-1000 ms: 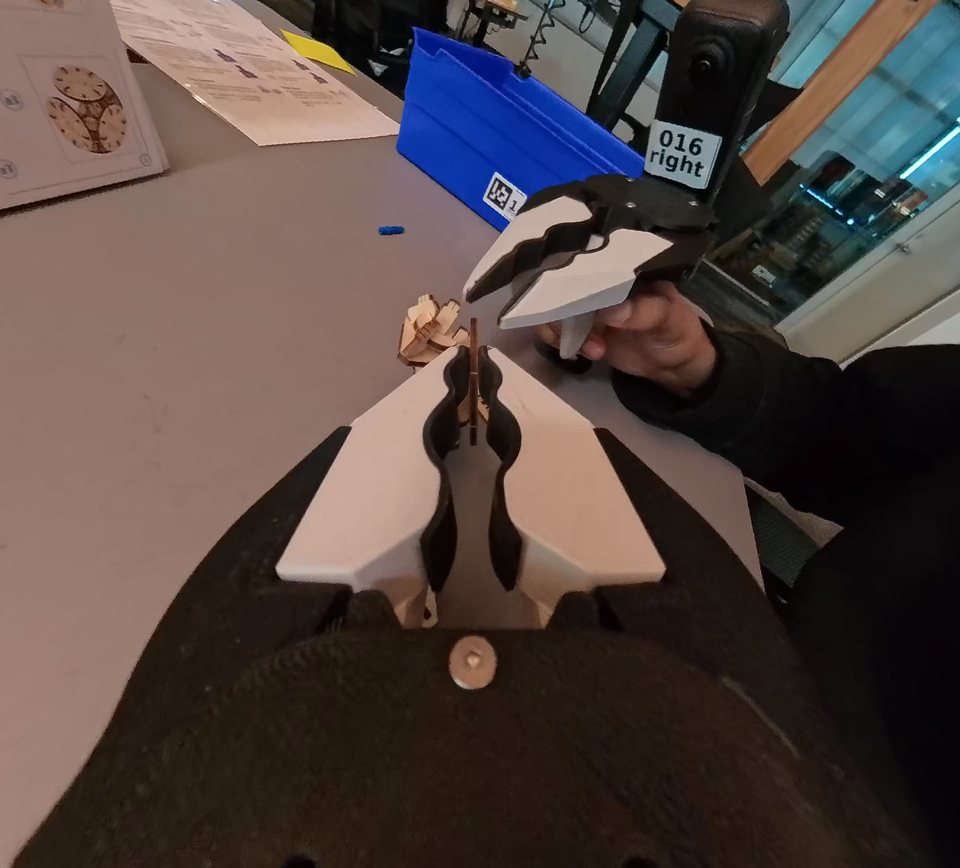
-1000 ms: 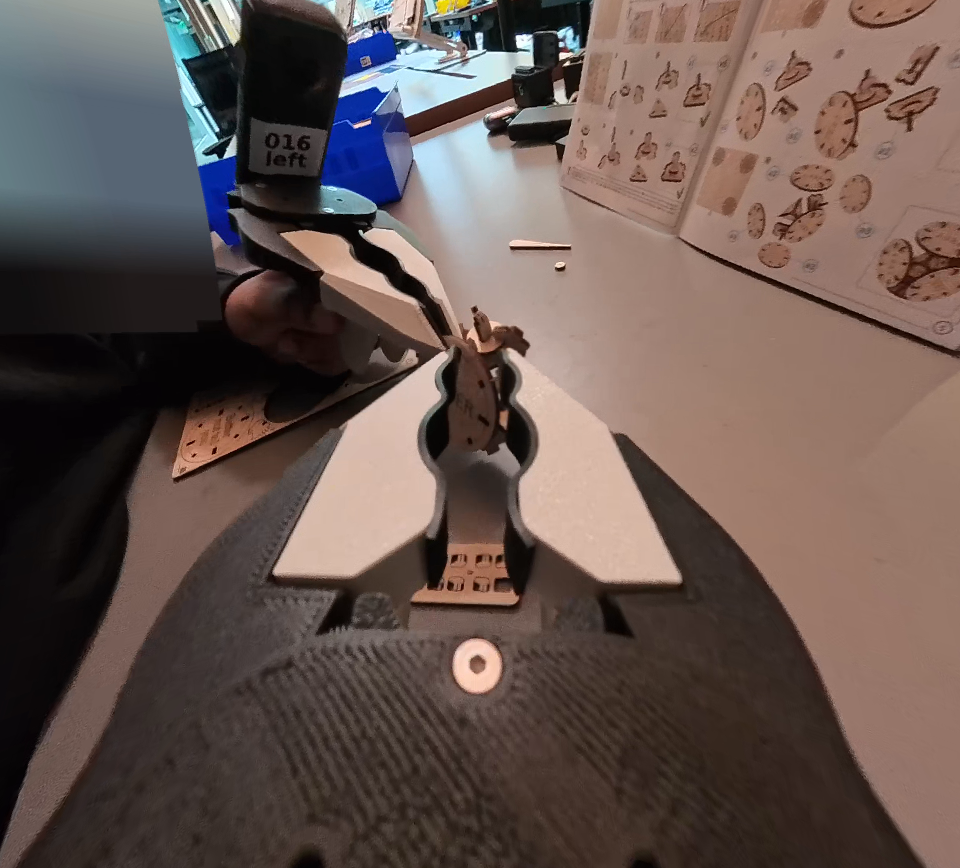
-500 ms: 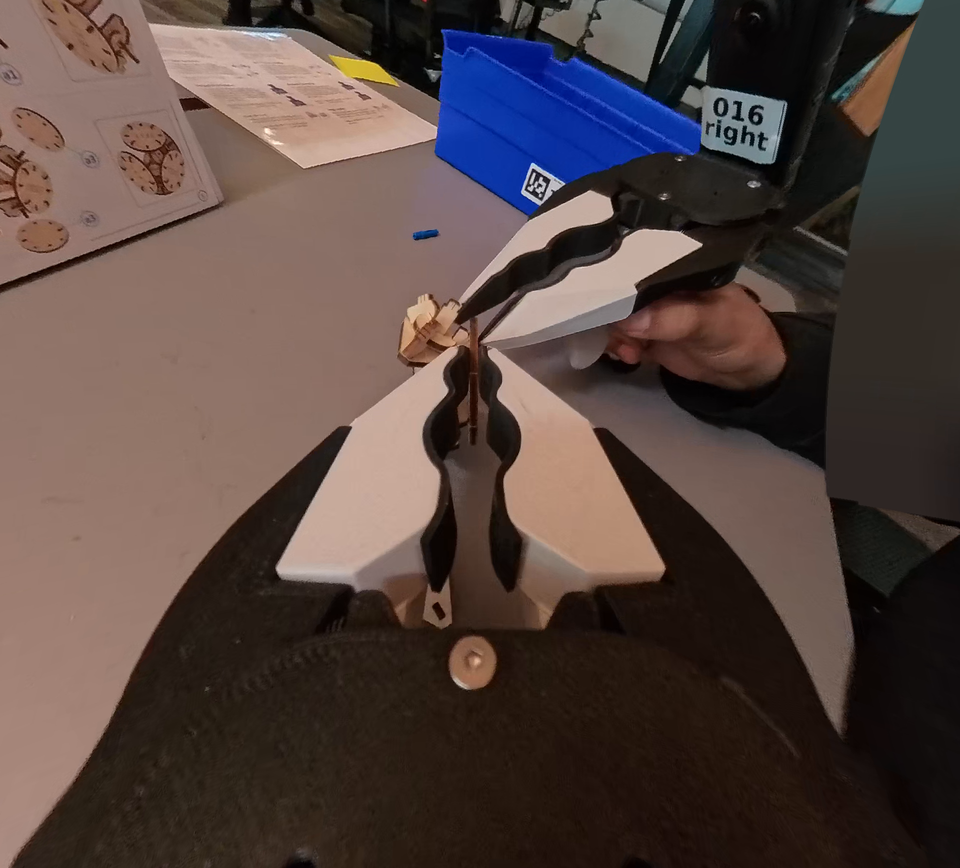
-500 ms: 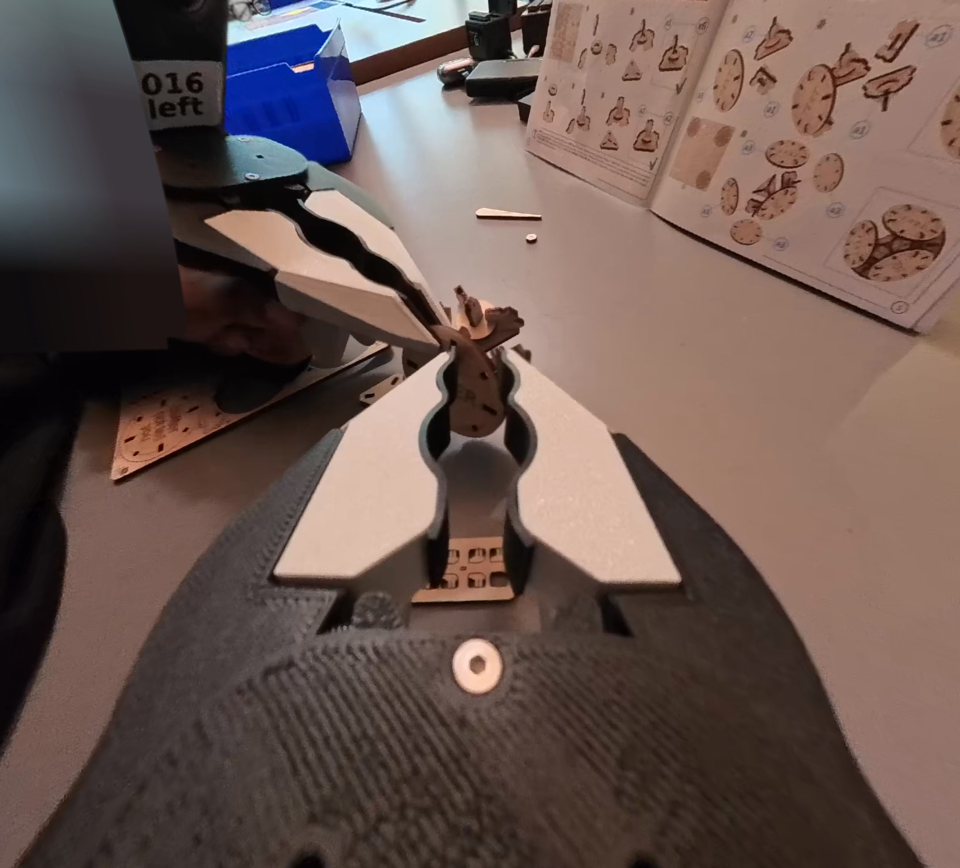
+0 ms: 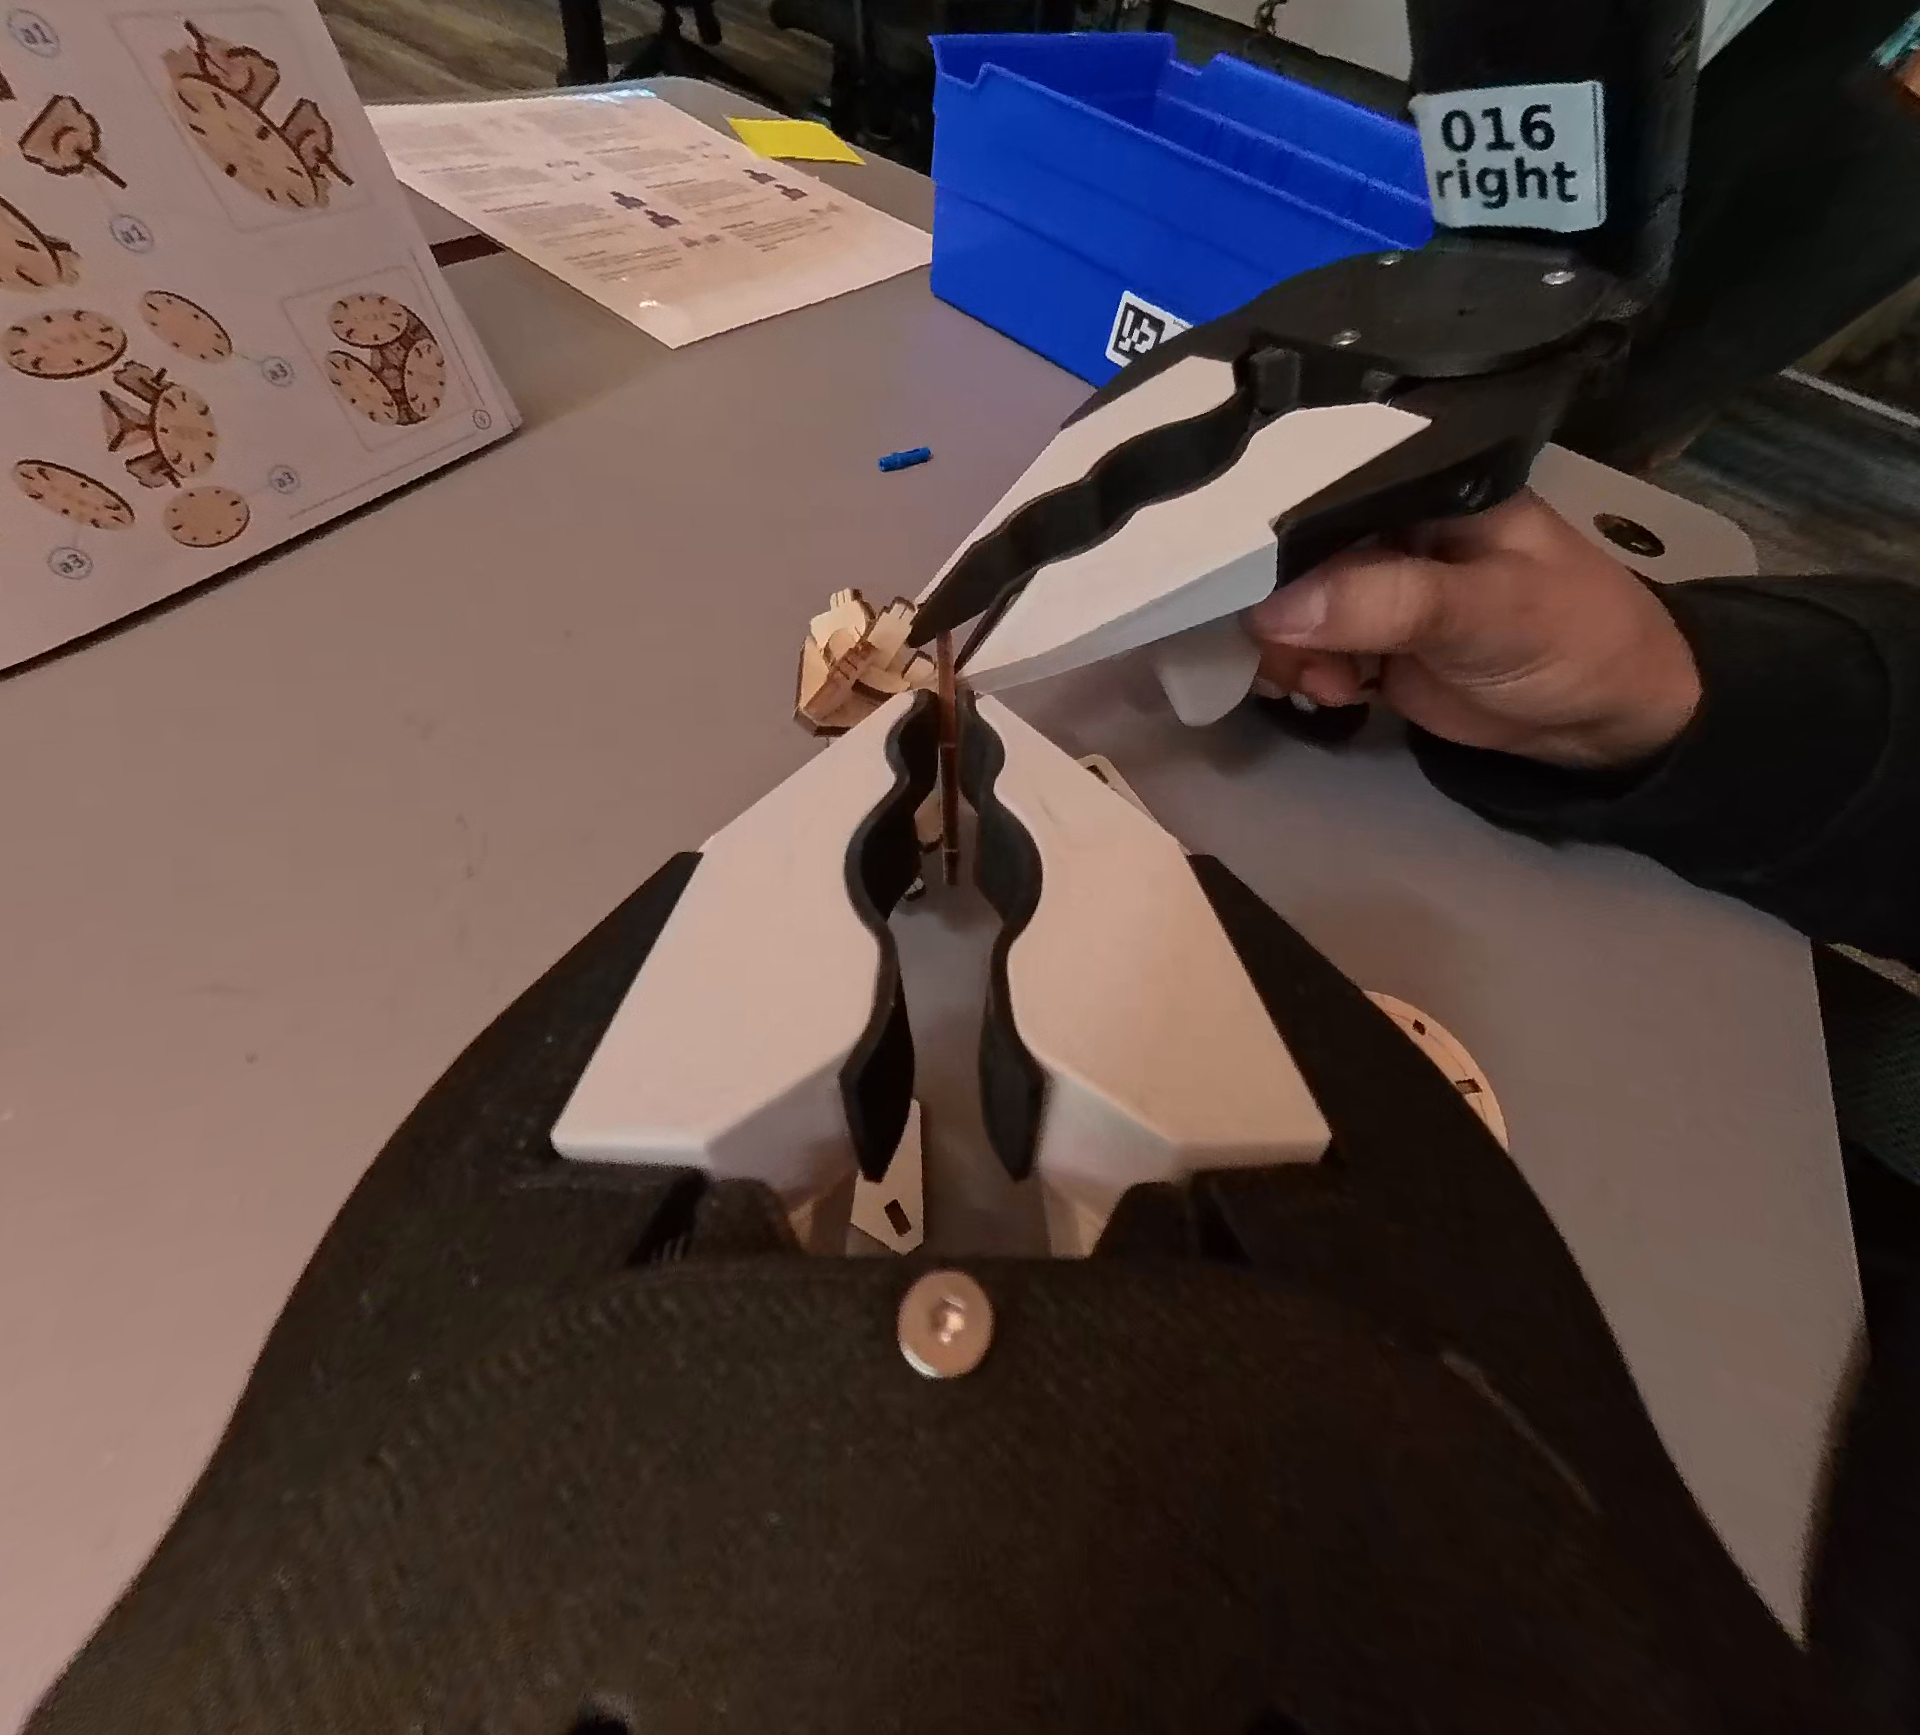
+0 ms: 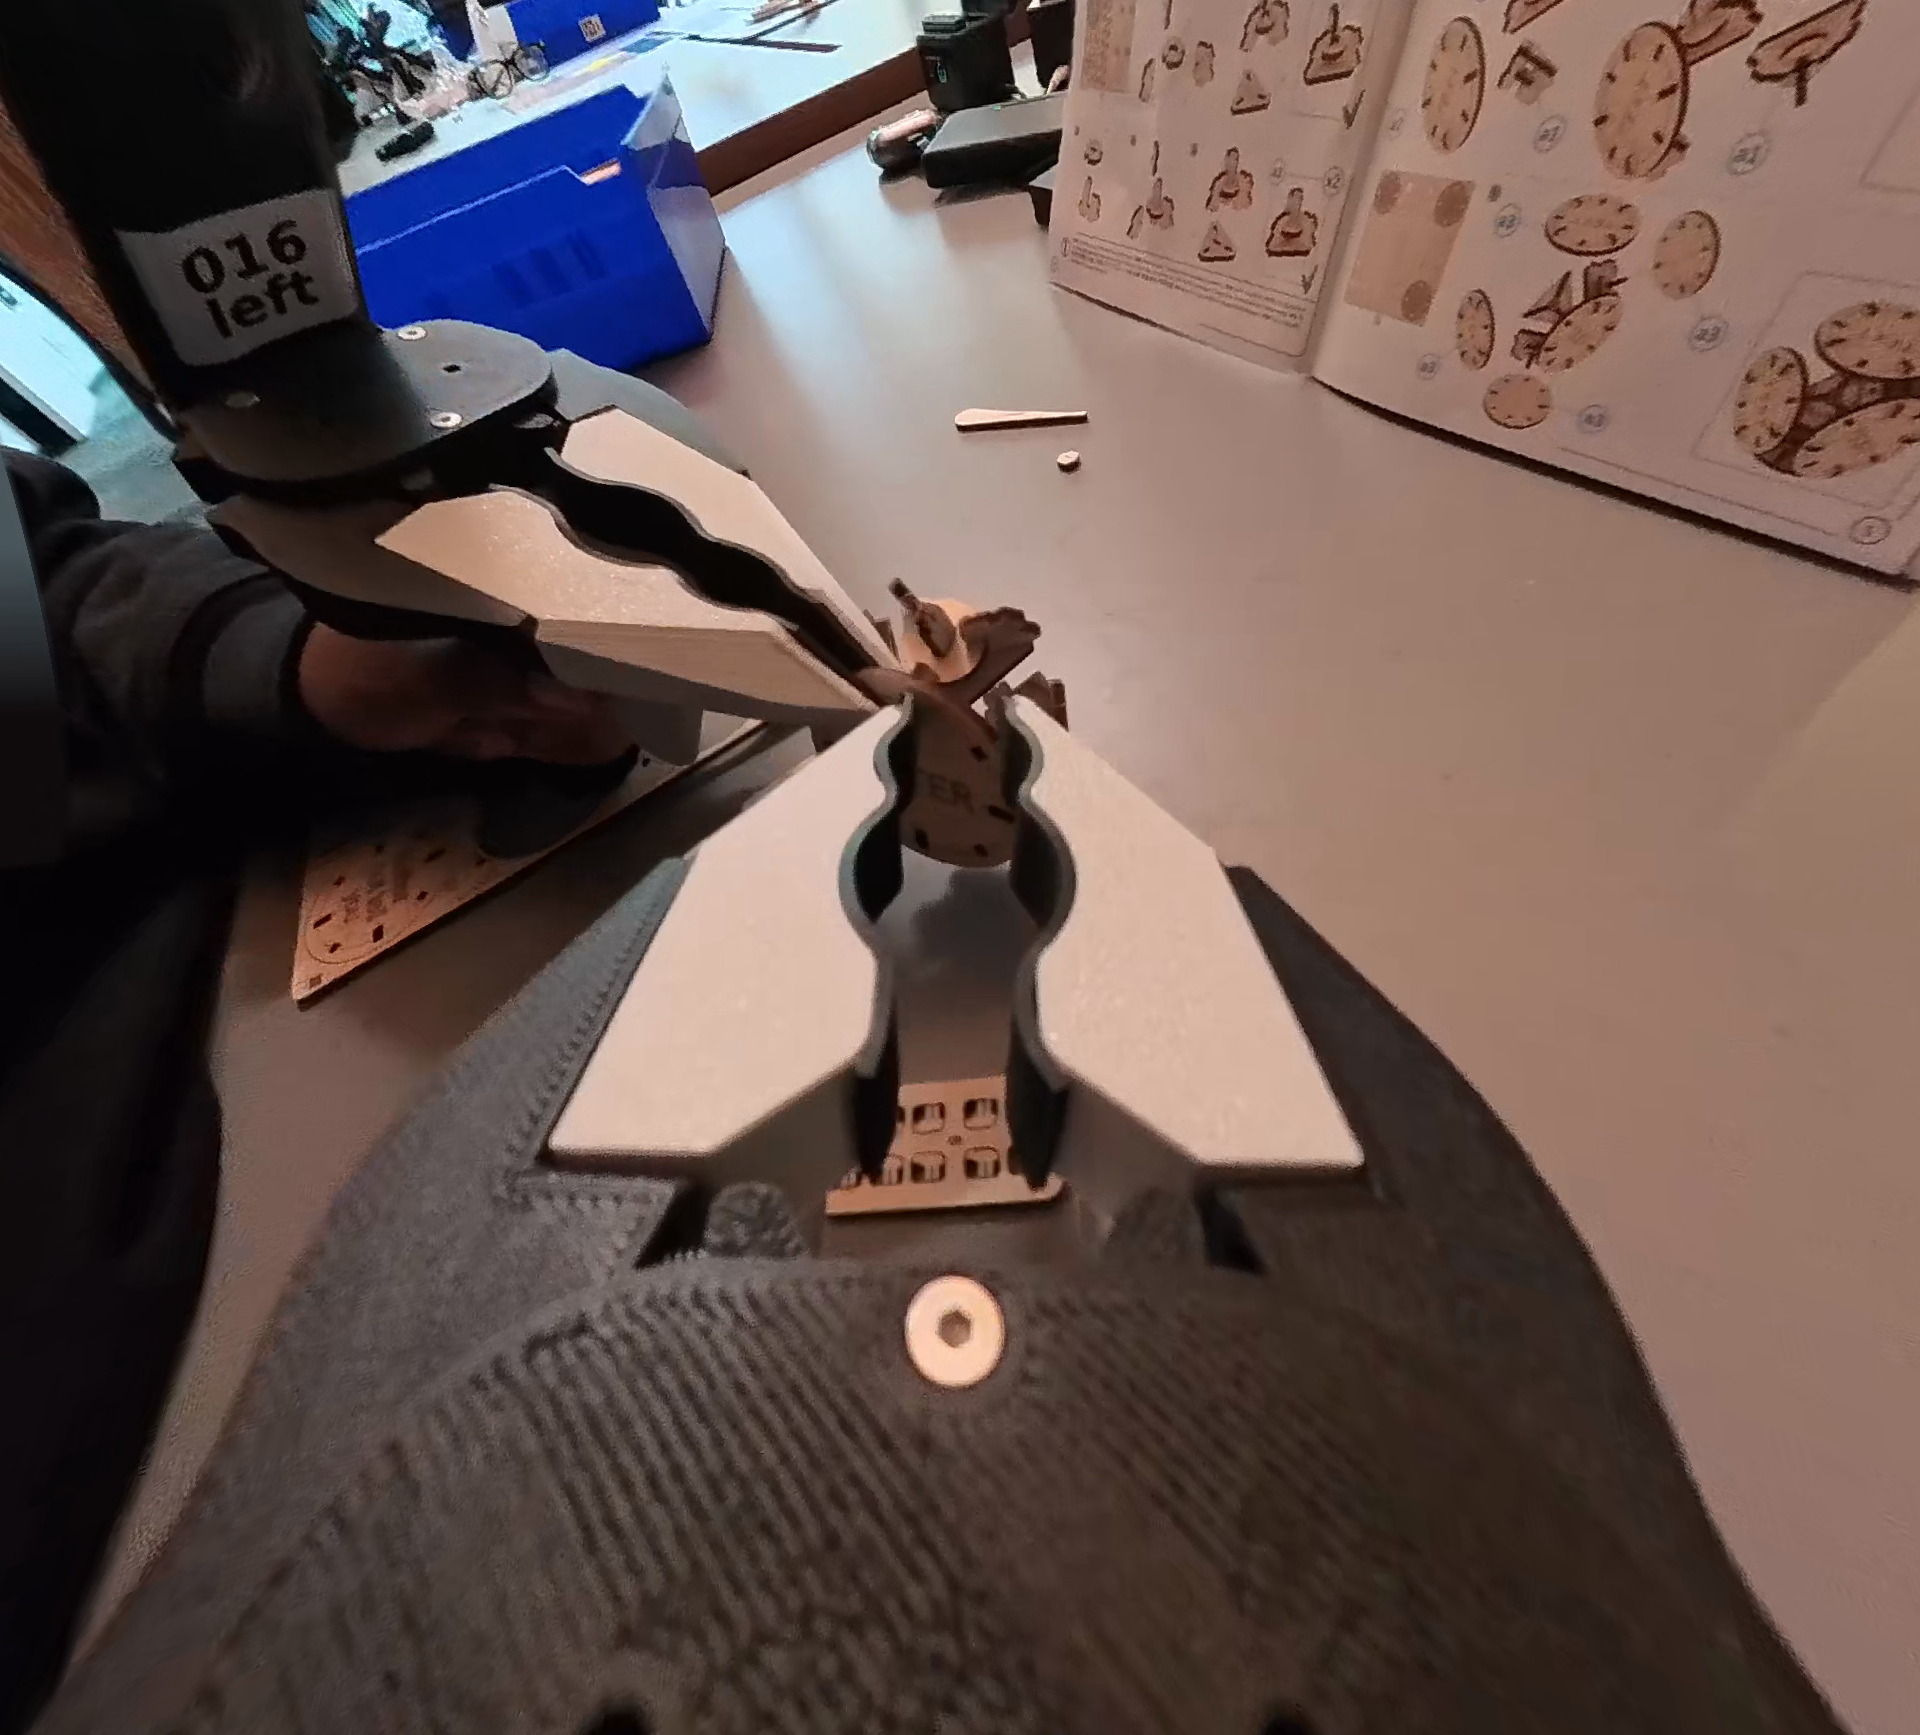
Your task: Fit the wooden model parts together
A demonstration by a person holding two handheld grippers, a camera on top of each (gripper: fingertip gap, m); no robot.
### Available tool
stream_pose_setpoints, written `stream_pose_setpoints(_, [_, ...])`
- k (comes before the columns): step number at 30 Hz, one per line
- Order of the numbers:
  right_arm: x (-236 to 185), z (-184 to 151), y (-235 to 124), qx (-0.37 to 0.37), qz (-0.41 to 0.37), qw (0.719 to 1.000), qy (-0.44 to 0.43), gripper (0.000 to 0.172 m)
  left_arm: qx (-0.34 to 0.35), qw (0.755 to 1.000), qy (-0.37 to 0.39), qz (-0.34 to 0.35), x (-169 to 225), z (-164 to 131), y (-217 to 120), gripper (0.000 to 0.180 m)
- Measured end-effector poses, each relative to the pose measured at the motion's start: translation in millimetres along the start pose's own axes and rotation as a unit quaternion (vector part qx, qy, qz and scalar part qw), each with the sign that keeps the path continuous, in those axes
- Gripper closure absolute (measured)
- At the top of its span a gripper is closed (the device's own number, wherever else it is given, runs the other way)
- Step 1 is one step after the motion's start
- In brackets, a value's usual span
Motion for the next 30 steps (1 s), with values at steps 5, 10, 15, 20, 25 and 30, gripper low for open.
stream_pose_setpoints(5, [0.8, -1.9, 0.2, -0.005, 0.002, 1.000, 0.010, 0.160, -0.002, 1.000, 0.020, 0.019, 0.3, -2.4, 1.7, 0.180])
stream_pose_setpoints(10, [0.7, -3.9, 1.4, -0.012, -0.001, 1.000, 0.007, 0.163, -0.012, 1.000, 0.013, 0.021, -1.3, -4.7, 3.6, 0.180])
stream_pose_setpoints(15, [-0.2, -4.4, 2.1, -0.019, -0.004, 1.000, 0.004, 0.165, -0.018, 1.000, 0.010, 0.019, -1.7, -6.0, 4.2, 0.180])
stream_pose_setpoints(20, [-0.2, -6.1, 2.9, -0.027, -0.006, 1.000, 0.007, 0.166, -0.022, 0.999, 0.018, 0.026, -1.4, -7.6, 5.0, 0.180])
stream_pose_setpoints(25, [-0.6, -5.6, 2.7, -0.032, -0.015, 0.999, -0.001, 0.167, -0.021, 0.999, 0.017, 0.026, -1.8, -7.3, 4.9, 0.180])
stream_pose_setpoints(30, [0.4, 2.1, 2.9, -0.004, -0.026, 0.999, -0.037, 0.166, -0.004, 1.000, -0.013, 0.006, -4.7, 0.1, 1.6, 0.180])
Point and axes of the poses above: each gripper's, where its closed fingertips meet, y out along the fingers, z out of its top, x = y × z across the jaws, the point moved 3 cm from there along -y, back along the fingers, and after that the axes turned 15 degrees about -y, right-handed, at the moved point
